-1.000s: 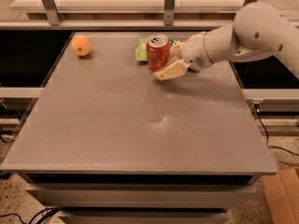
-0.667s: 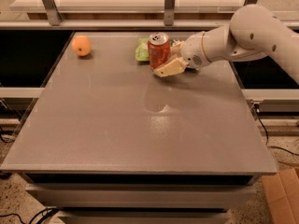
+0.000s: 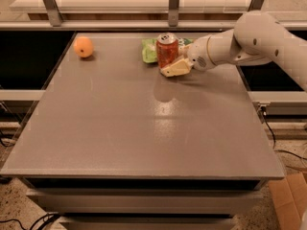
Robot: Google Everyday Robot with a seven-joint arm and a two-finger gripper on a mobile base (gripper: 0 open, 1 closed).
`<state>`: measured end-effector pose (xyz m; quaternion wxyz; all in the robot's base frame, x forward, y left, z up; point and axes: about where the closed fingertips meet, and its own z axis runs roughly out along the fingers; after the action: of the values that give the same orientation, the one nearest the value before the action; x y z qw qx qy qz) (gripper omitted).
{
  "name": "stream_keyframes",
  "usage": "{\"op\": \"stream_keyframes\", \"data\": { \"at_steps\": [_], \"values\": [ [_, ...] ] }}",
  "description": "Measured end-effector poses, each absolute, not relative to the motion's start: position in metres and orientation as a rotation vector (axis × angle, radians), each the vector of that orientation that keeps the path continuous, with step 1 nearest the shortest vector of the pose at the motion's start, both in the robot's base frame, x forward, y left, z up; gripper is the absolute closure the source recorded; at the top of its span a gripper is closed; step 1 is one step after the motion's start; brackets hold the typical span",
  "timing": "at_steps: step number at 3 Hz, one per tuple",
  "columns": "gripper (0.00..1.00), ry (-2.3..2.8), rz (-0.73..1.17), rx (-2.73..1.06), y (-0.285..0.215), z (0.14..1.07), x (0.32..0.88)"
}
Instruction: Move coke can near green rice chip bag
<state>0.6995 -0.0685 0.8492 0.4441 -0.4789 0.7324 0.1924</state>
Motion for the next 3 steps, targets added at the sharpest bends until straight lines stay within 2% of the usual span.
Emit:
{"op": "stream_keyframes", "data": {
  "at_steps": [2,3],
  "values": [
    [0.13,1.840,0.472,-1.122,-0.0817,0.8431,0.7049],
    [0.00,1.832,0.479,-1.118,-0.0823,0.8421,0.7034]
  ]
}}
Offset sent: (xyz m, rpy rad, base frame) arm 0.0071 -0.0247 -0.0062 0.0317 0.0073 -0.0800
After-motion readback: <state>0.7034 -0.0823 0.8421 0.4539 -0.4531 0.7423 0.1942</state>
